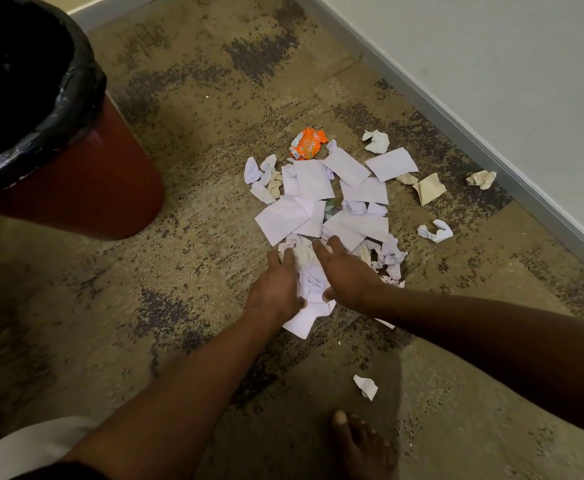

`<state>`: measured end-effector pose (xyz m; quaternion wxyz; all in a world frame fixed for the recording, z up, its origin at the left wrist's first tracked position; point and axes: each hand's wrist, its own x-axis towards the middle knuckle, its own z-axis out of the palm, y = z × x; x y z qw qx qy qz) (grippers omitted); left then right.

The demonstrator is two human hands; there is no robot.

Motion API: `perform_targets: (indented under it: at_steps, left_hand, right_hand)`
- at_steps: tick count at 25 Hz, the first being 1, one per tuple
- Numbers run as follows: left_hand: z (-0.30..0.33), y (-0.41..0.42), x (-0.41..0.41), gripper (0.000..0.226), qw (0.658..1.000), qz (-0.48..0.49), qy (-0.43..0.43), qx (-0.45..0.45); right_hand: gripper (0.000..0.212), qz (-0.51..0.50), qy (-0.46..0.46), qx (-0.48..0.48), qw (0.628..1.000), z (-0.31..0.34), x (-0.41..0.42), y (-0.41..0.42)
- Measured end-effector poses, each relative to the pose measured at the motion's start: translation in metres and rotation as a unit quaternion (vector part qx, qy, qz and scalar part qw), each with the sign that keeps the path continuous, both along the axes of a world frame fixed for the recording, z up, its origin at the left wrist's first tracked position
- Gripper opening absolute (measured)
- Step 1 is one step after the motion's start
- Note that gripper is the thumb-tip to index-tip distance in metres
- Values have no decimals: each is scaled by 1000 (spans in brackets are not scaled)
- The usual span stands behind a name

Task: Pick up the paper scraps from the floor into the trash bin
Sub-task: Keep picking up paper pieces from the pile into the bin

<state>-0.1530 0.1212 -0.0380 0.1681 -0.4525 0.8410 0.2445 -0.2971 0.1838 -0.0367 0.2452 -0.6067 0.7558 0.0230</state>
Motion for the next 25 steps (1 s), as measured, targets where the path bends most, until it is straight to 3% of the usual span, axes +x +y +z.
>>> perform_targets:
  at_steps: [4, 6, 12, 17, 20, 25]
  left_hand:
    - [3, 3, 0, 54, 997, 8, 70, -12]
    - [1, 4, -3, 43, 996, 31, 89, -2]
    - [2, 0, -5, 27, 991, 65, 118, -1]
    - [-12, -3, -9, 21, 983, 120, 134, -12]
    - [-10, 2, -12, 17, 985, 103, 137, -18]
    - [10, -8, -16, 15, 973, 116, 198, -24]
  right_hand:
    - [70, 13, -32, -28, 999, -3, 5, -1]
    - [63, 12, -47, -28, 998, -7, 8, 0]
    - [71, -22, -72, 0, 997, -9, 4, -11]
    - [46, -42, -106, -21, 993, -10, 0, -10]
    - [27, -60, -138, -52, 987, -12, -5, -7]
    - [23, -64, -177, -141, 972, -1, -9, -15]
